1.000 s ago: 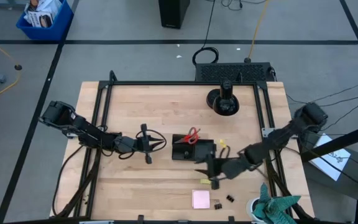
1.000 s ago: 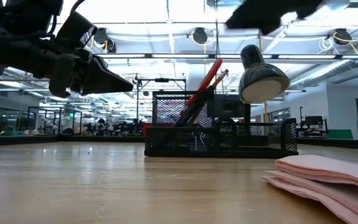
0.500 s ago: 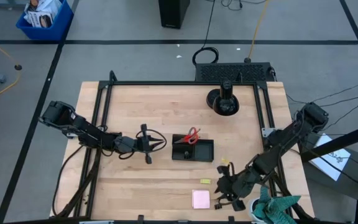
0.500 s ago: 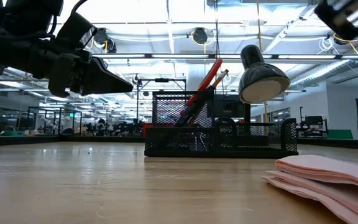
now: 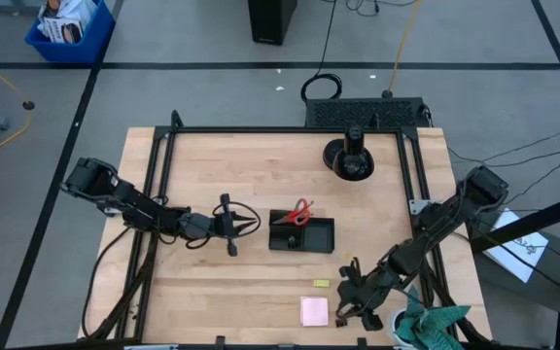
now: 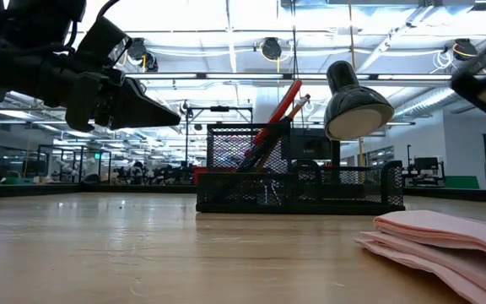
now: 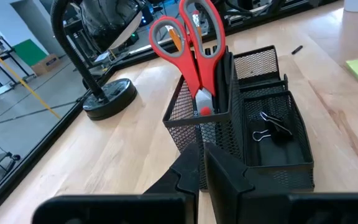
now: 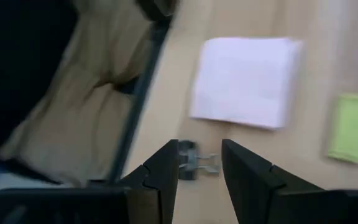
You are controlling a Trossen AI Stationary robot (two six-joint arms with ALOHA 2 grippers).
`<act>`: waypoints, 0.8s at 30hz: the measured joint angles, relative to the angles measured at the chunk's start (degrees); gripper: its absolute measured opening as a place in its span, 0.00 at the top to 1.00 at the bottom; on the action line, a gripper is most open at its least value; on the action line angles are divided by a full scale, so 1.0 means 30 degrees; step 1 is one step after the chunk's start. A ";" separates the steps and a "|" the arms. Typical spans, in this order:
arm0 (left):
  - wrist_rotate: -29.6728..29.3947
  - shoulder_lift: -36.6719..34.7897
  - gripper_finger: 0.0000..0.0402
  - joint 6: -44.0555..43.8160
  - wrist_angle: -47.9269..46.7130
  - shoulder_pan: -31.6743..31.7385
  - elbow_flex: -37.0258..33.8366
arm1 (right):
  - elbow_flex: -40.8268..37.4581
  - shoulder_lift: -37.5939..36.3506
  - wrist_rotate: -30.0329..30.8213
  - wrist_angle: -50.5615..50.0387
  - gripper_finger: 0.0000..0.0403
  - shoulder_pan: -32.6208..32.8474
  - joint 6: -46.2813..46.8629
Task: Pick and place office supplies into organizer
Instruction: Put the black binder clip into the black desk organizer
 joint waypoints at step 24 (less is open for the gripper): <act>-0.0007 0.0000 0.92 -0.0073 -0.0095 0.0007 0.0003 | -0.0576 0.2322 -0.0252 0.2555 0.71 0.0268 0.1347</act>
